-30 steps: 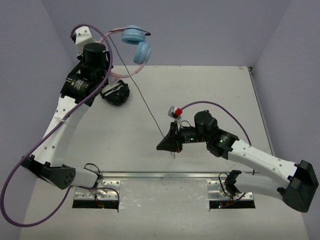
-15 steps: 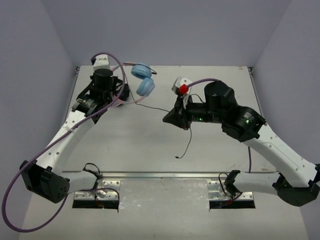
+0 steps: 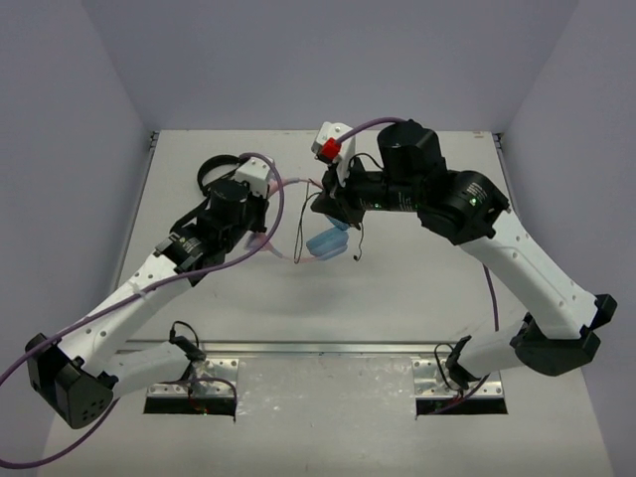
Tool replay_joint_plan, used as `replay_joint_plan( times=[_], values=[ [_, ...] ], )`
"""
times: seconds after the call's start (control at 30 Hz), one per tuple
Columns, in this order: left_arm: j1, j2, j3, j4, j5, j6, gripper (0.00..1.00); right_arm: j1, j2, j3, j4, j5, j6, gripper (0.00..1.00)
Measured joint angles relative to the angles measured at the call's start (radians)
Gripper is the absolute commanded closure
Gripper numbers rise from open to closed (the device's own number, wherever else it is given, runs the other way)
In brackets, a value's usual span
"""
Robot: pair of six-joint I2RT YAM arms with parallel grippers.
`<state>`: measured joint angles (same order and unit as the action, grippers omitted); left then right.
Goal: Wrap the headphones
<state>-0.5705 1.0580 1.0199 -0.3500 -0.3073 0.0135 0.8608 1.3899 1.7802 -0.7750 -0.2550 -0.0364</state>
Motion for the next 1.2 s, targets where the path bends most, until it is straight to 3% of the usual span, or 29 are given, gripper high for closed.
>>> replay_joint_plan(
  times=[0.23,0.5,0.73,0.97,1.2],
  values=[
    [-0.011,-0.026,-0.053,-0.027,0.142,0.012,1.00,0.000,0.069,0.071,-0.028,0.033,-0.061,0.99],
    [-0.035,-0.140,-0.122,-0.053,0.373,0.028,1.00,-0.002,0.139,0.089,-0.007,0.250,-0.182,0.99],
    [-0.037,-0.235,-0.164,-0.061,0.424,0.000,1.00,-0.061,0.163,0.066,-0.007,0.355,-0.254,0.99],
    [-0.037,-0.278,-0.152,-0.064,0.467,-0.043,1.00,-0.132,0.146,-0.059,0.009,0.405,-0.290,0.99],
    [-0.037,-0.269,-0.099,-0.135,0.510,-0.042,1.00,-0.157,0.056,-0.279,0.066,0.338,-0.238,0.98]
  ],
)
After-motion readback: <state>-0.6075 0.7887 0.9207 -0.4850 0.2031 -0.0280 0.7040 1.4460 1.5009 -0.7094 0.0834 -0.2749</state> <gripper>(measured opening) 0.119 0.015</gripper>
